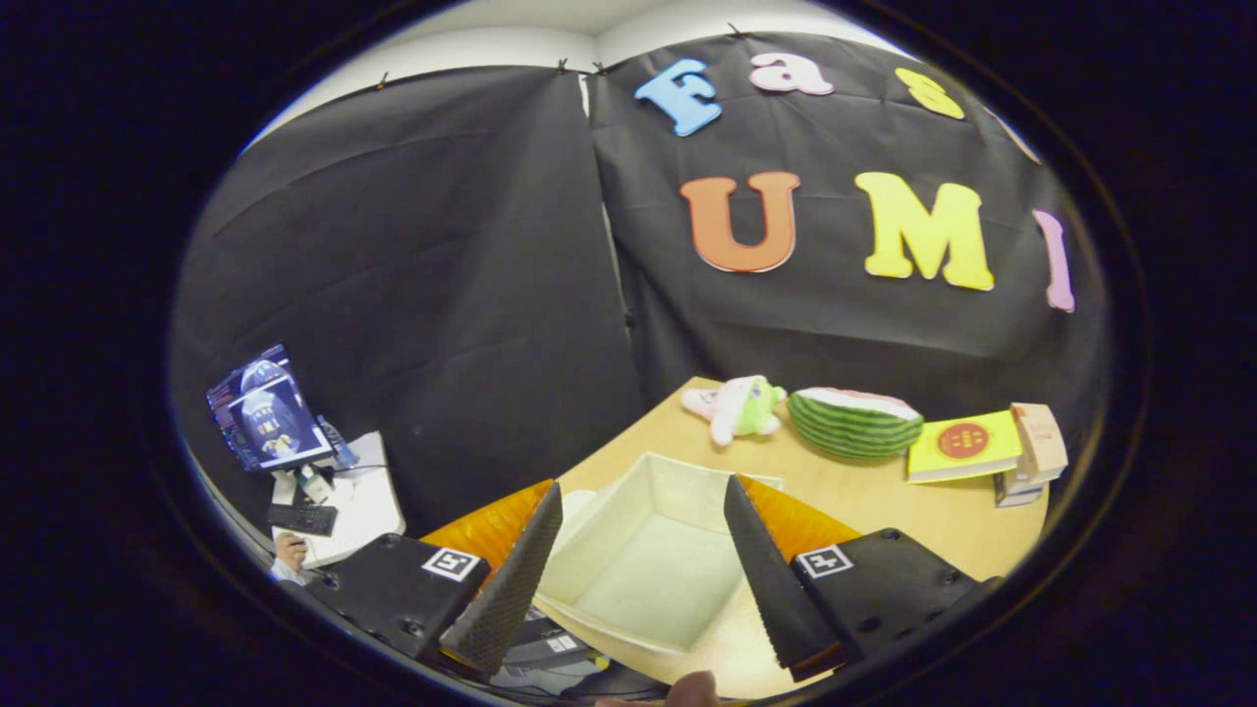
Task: Open the storage box then place both shoes into the box .Put the left shoe in first, then the right shoe, with the right side of both shoes facing outward in a uniform manner.
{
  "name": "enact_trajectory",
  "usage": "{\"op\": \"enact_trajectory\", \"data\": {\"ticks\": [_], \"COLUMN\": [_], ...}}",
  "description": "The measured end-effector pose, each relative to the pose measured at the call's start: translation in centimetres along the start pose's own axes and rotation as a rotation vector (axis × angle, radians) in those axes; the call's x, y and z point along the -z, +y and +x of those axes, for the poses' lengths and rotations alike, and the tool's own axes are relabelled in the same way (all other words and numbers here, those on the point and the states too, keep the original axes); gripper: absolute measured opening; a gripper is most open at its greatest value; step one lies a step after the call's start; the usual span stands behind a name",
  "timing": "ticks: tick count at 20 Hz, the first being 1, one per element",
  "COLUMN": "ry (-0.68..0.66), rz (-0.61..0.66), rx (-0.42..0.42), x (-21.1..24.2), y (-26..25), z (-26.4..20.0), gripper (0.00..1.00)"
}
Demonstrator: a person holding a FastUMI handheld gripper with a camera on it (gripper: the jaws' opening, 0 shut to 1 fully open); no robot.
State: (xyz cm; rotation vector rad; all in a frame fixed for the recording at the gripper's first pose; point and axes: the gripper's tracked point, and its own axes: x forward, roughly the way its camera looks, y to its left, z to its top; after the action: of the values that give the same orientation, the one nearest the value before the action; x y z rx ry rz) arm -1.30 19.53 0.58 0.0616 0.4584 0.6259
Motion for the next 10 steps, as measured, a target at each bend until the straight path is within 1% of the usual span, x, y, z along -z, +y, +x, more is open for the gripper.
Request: {"op": "enact_trajectory", "data": {"ticks": [3, 5, 8, 10], "ry": [0.009, 0.047, 0.127, 0.199], "rz": [0.007, 0.018, 0.066, 0.108], "rx": [0.131, 0.217, 0.291, 0.324], "x": [1.8, 3.7, 7.5, 10.4], "y": [-6.5, -10.5, -15.8, -18.4], "z": [-2.7, -4.1, -5.5, -6.1], "gripper": [1.0, 1.0, 1.0, 1.0]}}
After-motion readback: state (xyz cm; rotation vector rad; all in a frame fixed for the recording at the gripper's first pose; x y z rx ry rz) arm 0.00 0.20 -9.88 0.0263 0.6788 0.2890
